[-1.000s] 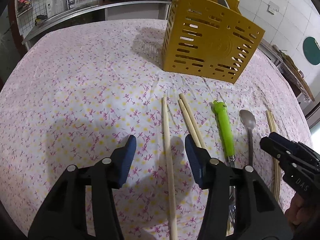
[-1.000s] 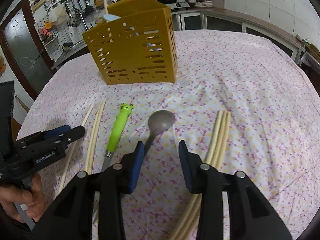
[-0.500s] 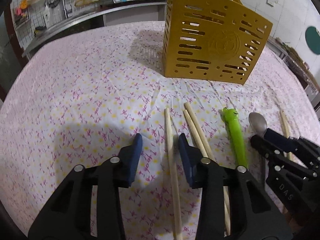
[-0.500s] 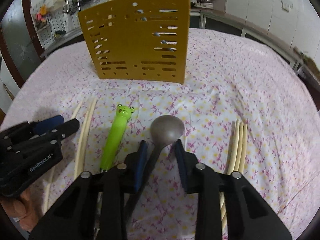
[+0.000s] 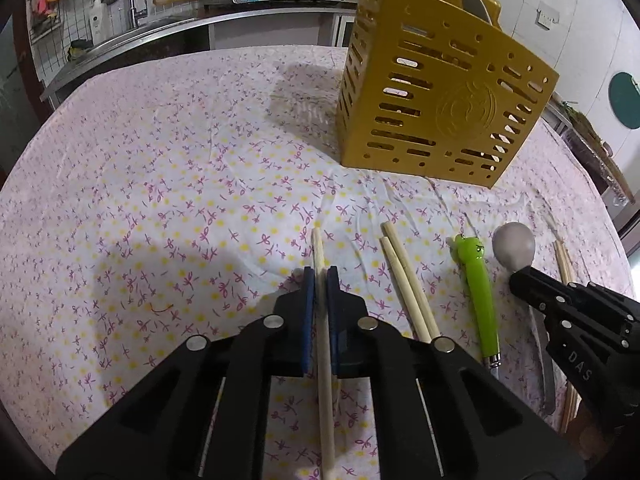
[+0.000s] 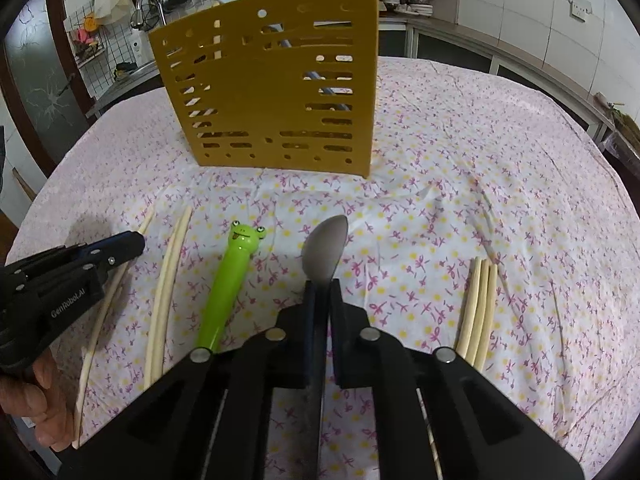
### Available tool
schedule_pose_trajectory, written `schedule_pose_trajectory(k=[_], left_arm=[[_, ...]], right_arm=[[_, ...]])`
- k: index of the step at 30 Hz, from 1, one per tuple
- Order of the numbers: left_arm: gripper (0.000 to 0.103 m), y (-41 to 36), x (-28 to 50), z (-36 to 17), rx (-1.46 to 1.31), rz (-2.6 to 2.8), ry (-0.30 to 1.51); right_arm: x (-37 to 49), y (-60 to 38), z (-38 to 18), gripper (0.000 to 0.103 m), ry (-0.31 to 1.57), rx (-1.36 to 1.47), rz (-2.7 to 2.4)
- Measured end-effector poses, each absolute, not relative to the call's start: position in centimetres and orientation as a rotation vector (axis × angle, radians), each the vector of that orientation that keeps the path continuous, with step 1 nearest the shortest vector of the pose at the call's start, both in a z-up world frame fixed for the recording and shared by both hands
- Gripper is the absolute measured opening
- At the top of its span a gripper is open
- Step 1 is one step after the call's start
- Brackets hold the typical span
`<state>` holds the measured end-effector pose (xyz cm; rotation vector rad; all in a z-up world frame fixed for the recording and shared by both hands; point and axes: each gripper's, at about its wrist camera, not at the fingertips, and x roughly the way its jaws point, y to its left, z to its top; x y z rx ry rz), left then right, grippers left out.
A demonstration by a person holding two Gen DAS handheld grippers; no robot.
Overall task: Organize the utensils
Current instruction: 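Grasp the metal spoon with the right tool while the left tool grasps another chopstick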
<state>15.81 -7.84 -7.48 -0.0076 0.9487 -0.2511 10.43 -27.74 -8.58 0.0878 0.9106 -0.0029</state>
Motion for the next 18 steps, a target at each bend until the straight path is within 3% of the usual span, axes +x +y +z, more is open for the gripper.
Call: schedule_pose_trajectory(k=[18], left_arm=[[0.007, -10.4, 16.2, -7.4, 0.187, -0.226, 0.972]], right_arm=[[10.6, -28.7, -8.5, 0.007, 0.930, 0.090, 0.033]])
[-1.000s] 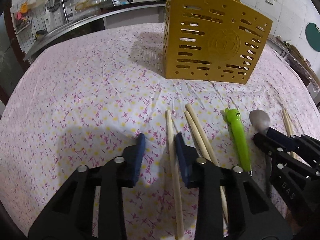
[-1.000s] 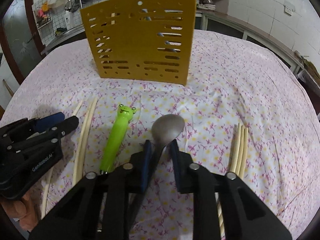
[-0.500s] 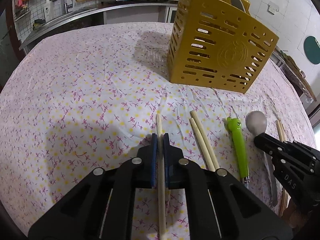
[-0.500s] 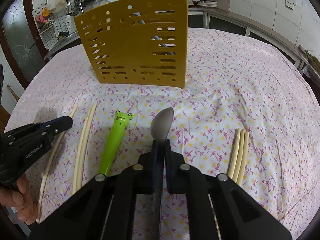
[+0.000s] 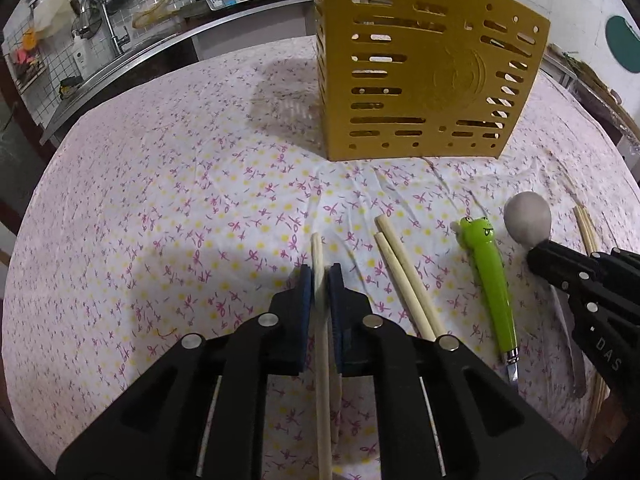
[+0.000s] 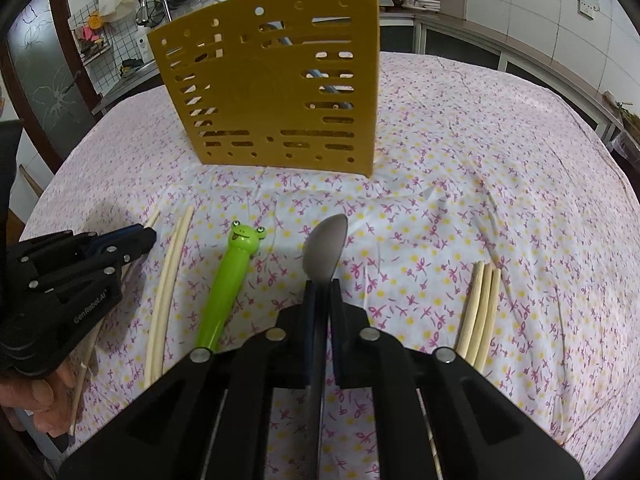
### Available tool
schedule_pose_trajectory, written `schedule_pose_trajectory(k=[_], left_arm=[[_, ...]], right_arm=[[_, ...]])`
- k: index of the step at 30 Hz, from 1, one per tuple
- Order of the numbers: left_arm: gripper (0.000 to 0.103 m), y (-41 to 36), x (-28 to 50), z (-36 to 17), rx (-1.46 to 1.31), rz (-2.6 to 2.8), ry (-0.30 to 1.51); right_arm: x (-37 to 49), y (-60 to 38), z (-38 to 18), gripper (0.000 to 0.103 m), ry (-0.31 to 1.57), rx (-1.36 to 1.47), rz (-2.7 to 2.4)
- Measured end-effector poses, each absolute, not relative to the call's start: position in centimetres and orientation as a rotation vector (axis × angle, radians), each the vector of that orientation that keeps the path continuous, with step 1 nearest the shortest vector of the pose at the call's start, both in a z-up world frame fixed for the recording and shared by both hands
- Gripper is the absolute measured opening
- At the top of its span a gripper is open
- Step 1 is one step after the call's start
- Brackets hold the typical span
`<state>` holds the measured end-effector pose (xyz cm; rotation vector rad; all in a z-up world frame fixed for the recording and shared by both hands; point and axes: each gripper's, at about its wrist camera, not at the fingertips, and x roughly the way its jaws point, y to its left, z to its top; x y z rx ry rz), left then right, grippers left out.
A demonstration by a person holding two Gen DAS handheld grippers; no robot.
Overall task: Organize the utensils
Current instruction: 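Grasp the metal spoon with the right tool while the left tool grasps another chopstick, then lift the spoon and chopstick and carry both toward the yellow basket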
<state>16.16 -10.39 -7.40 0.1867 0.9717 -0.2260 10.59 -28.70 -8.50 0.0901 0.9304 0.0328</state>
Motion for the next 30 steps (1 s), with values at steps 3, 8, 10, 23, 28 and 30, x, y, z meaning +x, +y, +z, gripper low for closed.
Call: schedule_pose_trajectory(k=[3, 8, 10, 23, 28, 30], left_arm=[[0.007, -10.2, 16.3, -7.4, 0.154, -0.235, 0.981], [0.006, -10.2, 16.2, -7.5, 0.169, -0.221, 0.957], [0.004, -10.3, 16.0, -7.5, 0.167, -0.199, 0.950], [0.004, -9.0, 15.1, -6.4, 0.075, -0.259, 0.947], [0.004, -9.0, 13.4, -2.6, 0.091, -0.246, 0.831], [0.004, -8.9, 13.1, -1.4, 0.086, -0.248, 0.801]], right_arm=[[10.6, -28.6, -8.5, 0.007, 0.930, 0.088, 0.034], [10.7, -28.8, -8.6, 0.007, 0.931, 0.099, 0.043], [10.8, -28.8, -8.6, 0.007, 0.935, 0.113, 0.047], [10.6, -29.5, -7.8, 0.003, 0.906, 0.111, 0.070], [9.3, -30.7, -4.6, 0.003, 0.801, 0.140, 0.077], [8.8, -31.2, -3.3, 0.003, 0.754, 0.149, 0.083]])
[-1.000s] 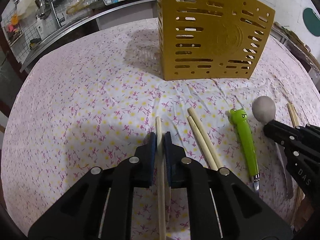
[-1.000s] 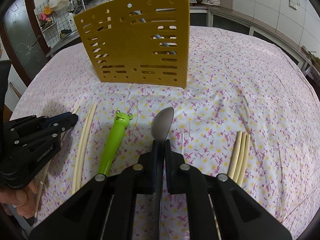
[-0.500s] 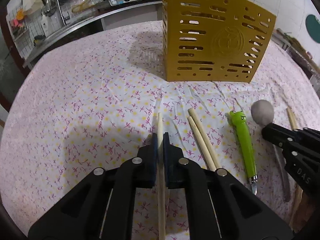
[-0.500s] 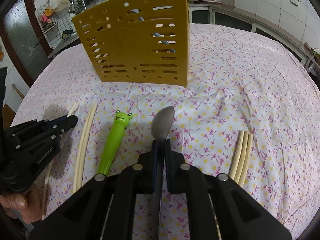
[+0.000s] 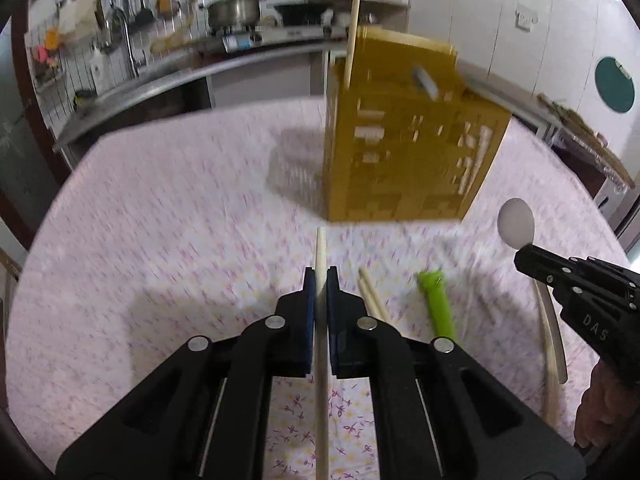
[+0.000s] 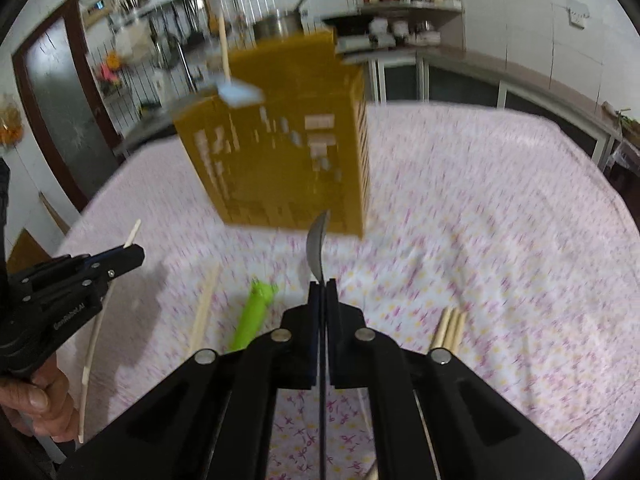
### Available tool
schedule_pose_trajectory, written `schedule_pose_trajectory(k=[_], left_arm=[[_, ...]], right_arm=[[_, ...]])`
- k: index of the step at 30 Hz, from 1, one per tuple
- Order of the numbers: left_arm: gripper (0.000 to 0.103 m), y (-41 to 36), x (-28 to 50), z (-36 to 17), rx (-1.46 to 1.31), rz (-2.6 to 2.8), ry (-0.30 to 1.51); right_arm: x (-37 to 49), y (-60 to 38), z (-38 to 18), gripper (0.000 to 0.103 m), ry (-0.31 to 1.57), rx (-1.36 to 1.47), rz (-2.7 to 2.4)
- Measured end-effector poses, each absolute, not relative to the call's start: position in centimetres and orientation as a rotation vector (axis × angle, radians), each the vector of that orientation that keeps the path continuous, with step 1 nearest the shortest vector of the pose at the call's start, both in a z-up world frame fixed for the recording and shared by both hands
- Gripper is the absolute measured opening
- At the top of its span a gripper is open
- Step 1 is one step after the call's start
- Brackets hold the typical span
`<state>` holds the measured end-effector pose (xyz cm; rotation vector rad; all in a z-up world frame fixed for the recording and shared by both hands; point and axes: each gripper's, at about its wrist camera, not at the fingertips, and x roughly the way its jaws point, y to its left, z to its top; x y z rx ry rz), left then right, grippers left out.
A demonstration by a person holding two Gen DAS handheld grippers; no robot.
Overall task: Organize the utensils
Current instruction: 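Lift the spoon and chopstick and carry both toward the yellow basket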
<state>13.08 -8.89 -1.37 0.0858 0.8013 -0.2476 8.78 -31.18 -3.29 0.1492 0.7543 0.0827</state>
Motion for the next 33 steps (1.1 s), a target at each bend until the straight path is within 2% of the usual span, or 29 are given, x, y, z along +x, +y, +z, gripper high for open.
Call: schedule_pose_trajectory(k=[15, 33], left_arm=[[0.004, -8.9, 8.4, 8.8, 0.043, -0.278, 0.525], [0.004, -8.3, 7.3, 12.6, -0.026, -0.340, 0.449]], right_arm=[[3.5, -33.4, 7.3, 0.003, 0.361, 0.173, 0.093], [1.7, -34.1, 10.2, 0.003, 0.275, 0.175, 0.127]])
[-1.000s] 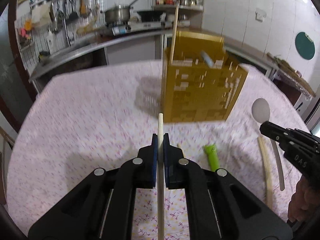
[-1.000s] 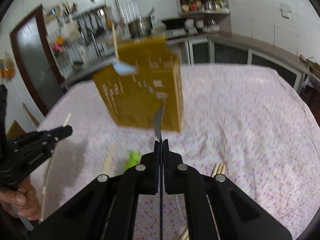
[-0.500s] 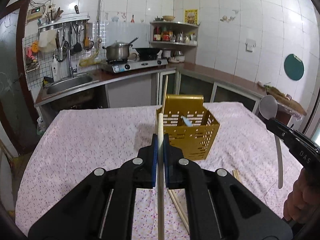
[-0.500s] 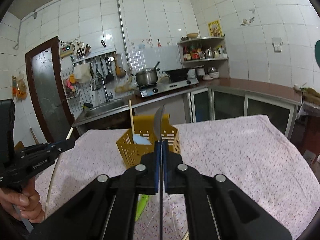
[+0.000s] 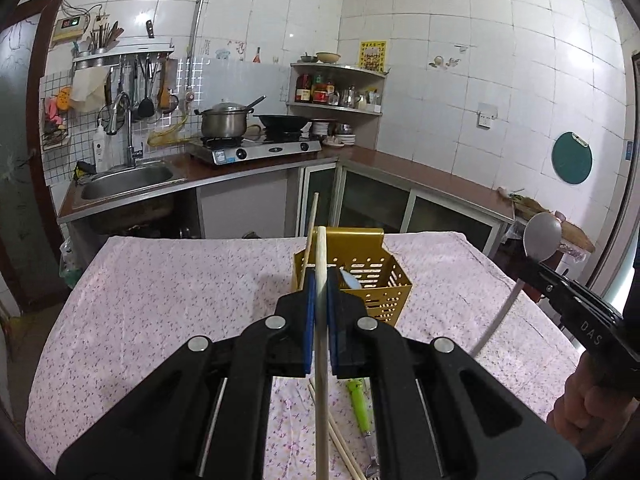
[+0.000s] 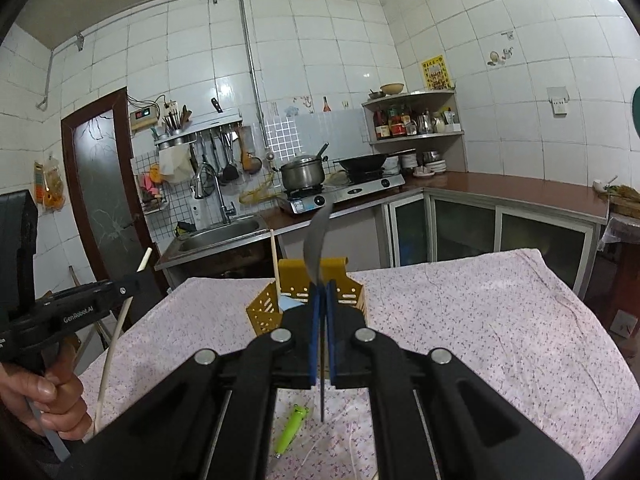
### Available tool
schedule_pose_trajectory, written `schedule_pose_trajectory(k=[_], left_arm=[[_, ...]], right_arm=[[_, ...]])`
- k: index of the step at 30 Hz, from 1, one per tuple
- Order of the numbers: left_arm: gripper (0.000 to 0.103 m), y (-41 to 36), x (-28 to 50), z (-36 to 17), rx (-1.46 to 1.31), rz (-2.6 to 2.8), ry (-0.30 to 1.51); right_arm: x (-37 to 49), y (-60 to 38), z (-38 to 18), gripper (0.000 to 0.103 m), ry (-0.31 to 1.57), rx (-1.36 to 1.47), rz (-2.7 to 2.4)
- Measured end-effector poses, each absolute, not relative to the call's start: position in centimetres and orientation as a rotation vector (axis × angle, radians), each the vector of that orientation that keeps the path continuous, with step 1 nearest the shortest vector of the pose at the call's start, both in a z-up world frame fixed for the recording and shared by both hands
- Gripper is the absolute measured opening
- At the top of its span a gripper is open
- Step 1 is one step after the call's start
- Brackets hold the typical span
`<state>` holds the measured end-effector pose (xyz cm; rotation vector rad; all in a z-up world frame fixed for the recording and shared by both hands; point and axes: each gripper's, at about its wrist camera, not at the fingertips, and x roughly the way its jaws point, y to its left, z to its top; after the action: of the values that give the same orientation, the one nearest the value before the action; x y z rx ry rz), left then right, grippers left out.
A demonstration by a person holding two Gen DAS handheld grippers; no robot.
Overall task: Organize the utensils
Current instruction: 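Lift the spoon and chopstick and carry both toward the yellow basket, then lower spoon and chopstick into the basket and open both tools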
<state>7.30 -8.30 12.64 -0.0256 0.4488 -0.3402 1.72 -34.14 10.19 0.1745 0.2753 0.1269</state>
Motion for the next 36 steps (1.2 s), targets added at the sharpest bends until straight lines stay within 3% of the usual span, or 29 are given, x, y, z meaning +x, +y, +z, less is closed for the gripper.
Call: schedule_pose_trajectory(k=[25, 36], left_arm=[[0.004, -8.8, 8.6, 13.6, -0.042, -0.341, 0.427], [0.004, -9.6, 11.3, 18.6, -0.027, -0.313, 0.294]], right_arm=[[3.1, -33.4, 11.0, 0.003, 0.290, 0.149, 0.131], [6.0, -32.7, 15.3, 0.003, 0.191, 0.105, 0.128]])
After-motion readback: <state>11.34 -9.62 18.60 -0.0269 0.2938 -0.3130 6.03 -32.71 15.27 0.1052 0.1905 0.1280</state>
